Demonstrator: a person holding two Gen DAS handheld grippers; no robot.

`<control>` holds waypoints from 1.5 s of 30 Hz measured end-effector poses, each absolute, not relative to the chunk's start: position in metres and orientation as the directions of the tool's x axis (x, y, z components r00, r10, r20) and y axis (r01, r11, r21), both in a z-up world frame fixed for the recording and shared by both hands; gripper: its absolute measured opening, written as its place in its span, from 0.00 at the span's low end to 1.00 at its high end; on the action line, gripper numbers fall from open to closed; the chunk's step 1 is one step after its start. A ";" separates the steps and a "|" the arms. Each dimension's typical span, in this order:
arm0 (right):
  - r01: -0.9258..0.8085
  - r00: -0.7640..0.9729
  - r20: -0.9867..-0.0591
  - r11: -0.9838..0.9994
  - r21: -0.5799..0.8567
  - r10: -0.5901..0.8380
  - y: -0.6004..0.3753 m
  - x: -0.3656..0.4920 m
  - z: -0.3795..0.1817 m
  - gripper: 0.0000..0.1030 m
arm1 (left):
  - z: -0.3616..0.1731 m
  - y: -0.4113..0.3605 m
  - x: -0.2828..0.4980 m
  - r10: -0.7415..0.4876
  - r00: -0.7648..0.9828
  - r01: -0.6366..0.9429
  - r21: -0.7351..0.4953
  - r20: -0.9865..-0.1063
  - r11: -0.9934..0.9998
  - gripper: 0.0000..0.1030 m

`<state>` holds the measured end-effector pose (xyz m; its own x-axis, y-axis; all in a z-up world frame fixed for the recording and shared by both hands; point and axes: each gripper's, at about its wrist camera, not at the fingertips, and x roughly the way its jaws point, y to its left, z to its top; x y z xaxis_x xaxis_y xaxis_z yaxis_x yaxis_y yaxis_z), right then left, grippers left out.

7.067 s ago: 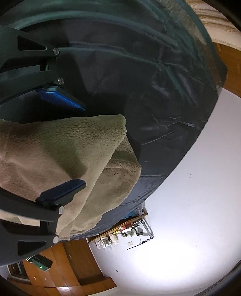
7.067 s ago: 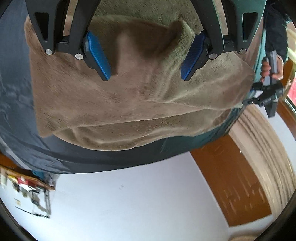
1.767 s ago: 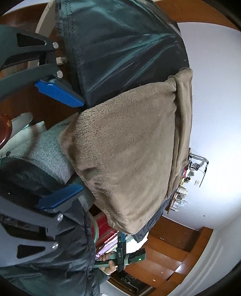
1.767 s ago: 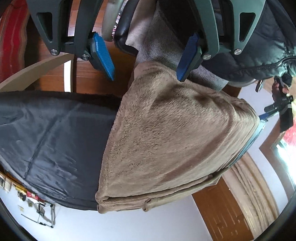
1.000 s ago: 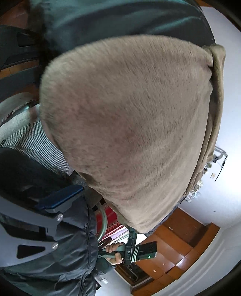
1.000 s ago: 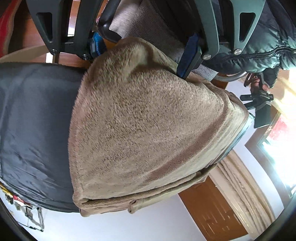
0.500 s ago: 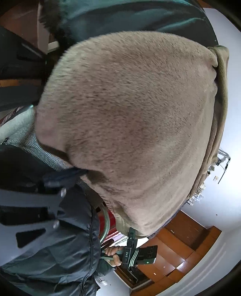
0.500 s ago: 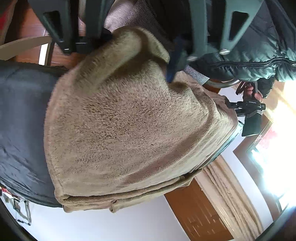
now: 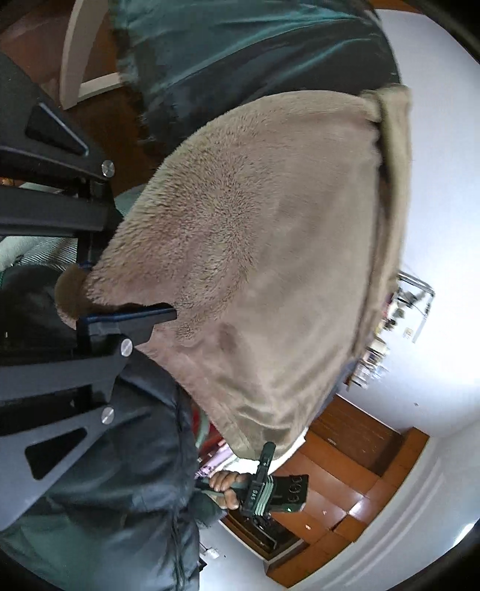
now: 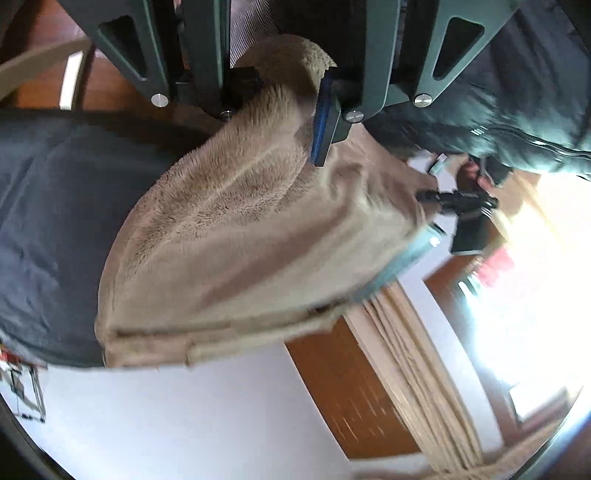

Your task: Fold clothes

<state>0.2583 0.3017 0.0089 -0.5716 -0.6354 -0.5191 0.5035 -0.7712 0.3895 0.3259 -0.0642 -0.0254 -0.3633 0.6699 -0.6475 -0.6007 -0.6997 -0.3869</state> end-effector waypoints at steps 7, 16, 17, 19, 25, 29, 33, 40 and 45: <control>0.524 -0.641 -0.394 -0.751 0.402 -0.659 0.304 0.260 0.036 0.23 | 0.008 -0.081 0.324 0.721 -0.451 -0.609 -0.409 -0.526 -0.679 0.18; 0.479 -0.723 -0.343 -0.793 0.377 -0.599 0.311 0.255 0.064 0.23 | 0.039 -0.084 0.314 0.709 -0.540 -0.571 -0.422 -0.454 -0.705 0.18; 0.480 -0.727 -0.336 -0.793 0.376 -0.599 0.311 0.254 0.067 0.23 | 0.043 -0.086 0.313 0.705 -0.553 -0.563 -0.425 -0.444 -0.709 0.18; 0.484 -0.732 -0.323 -0.792 0.373 -0.599 0.310 0.252 0.073 0.23 | 0.049 -0.092 0.311 0.700 -0.571 -0.554 -0.429 -0.429 -0.714 0.18; 0.472 -0.686 -0.406 -0.794 0.383 -0.604 0.301 0.235 0.063 0.23 | 0.063 -0.107 0.311 0.695 -0.605 -0.537 -0.447 -0.388 -0.716 0.18; 0.449 -0.653 -0.456 -0.794 0.410 -0.605 0.300 0.228 0.044 0.23 | 0.061 -0.108 0.311 0.690 -0.606 -0.528 -0.448 -0.396 -0.721 0.18; 0.439 -0.611 -0.518 -0.800 0.409 -0.599 0.295 0.224 0.027 0.24 | 0.057 -0.109 0.309 0.687 -0.603 -0.516 -0.459 -0.404 -0.723 0.18; 0.432 -0.567 -0.565 -0.800 0.416 -0.599 0.286 0.220 0.008 0.24 | 0.054 -0.108 0.311 0.681 -0.606 -0.507 -0.459 -0.412 -0.729 0.18; 0.475 -0.582 -0.564 -0.808 0.348 -0.585 0.272 0.227 0.010 0.24 | 0.056 -0.107 0.312 0.676 -0.615 -0.502 -0.459 -0.405 -0.733 0.18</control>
<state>0.2274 0.2725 0.0099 -0.5824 -0.5854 -0.5640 0.4749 -0.8081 0.3485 0.3124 -0.1073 0.0564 -0.6154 0.6761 -0.4053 -0.5023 -0.7326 -0.4594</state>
